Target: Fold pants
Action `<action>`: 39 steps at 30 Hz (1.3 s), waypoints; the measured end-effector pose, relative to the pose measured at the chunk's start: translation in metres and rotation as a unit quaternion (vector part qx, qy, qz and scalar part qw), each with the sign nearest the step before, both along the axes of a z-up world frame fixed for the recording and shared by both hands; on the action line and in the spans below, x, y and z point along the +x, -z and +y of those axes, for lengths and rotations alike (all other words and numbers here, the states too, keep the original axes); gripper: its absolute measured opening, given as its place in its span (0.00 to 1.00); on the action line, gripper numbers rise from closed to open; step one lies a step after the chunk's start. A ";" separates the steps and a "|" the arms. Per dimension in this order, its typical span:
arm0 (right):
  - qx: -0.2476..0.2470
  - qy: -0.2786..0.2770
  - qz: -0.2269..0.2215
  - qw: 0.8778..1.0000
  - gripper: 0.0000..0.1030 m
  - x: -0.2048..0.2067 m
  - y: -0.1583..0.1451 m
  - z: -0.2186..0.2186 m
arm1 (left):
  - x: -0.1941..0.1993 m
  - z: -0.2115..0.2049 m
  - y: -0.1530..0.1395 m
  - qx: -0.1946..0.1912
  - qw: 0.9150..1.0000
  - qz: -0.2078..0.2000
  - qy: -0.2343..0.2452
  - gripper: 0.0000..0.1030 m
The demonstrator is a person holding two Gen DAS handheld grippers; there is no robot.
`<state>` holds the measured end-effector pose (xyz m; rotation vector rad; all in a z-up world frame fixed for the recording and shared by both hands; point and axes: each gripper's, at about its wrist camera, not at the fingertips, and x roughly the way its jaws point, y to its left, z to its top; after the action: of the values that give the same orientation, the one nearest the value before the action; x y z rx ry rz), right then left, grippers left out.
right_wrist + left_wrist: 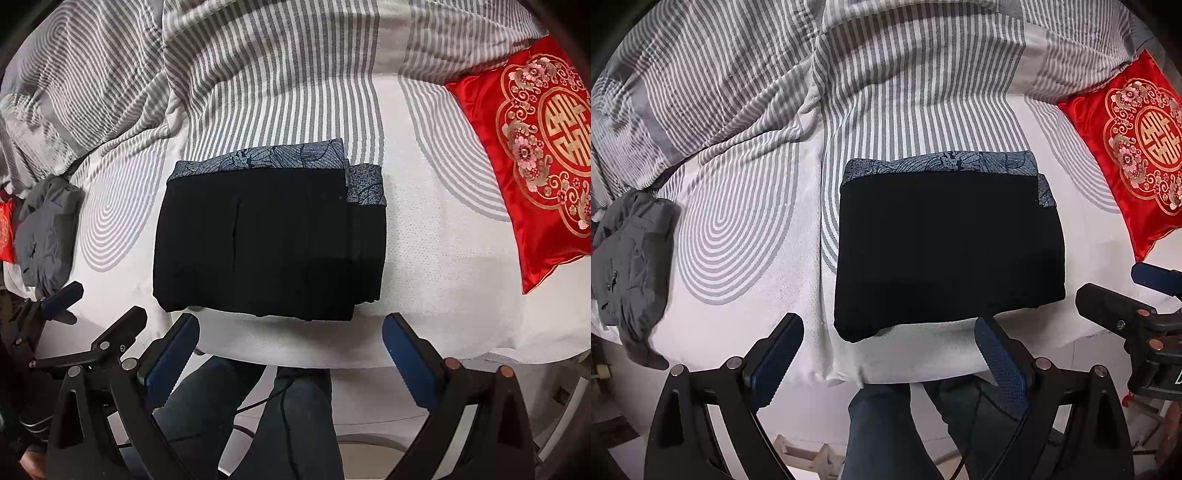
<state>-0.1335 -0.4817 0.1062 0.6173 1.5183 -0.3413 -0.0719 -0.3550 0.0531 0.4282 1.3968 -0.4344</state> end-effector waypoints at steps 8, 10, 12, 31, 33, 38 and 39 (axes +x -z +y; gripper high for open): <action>0.001 -0.003 0.000 1.000 0.97 0.002 0.000 -0.001 | 0.001 0.000 -0.002 -0.002 1.000 -0.002 0.002 0.92; 0.002 -0.004 0.001 1.000 0.97 0.003 0.001 -0.001 | 0.002 0.000 -0.002 -0.002 1.000 -0.002 0.002 0.92; 0.003 -0.004 0.001 1.000 0.97 0.003 0.001 -0.002 | 0.002 -0.001 -0.002 -0.002 1.000 -0.002 0.003 0.92; 0.005 -0.005 0.004 1.000 0.97 0.007 0.006 -0.003 | 0.004 -0.007 -0.001 -0.011 1.000 0.005 0.006 0.92; 0.004 -0.006 0.004 1.000 0.97 0.008 0.006 -0.003 | 0.004 -0.007 0.000 -0.012 1.000 0.007 0.006 0.92; 0.004 -0.005 0.004 1.000 0.97 0.007 0.006 -0.005 | 0.005 -0.005 0.003 -0.013 1.000 0.014 0.001 0.92; 0.003 -0.005 0.005 1.000 0.97 0.007 0.006 -0.005 | 0.005 -0.005 0.003 -0.013 1.000 0.014 0.000 0.92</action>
<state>-0.1265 -0.4865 0.1000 0.6145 1.5316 -0.3330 -0.0667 -0.3599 0.0497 0.4030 1.4174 -0.4604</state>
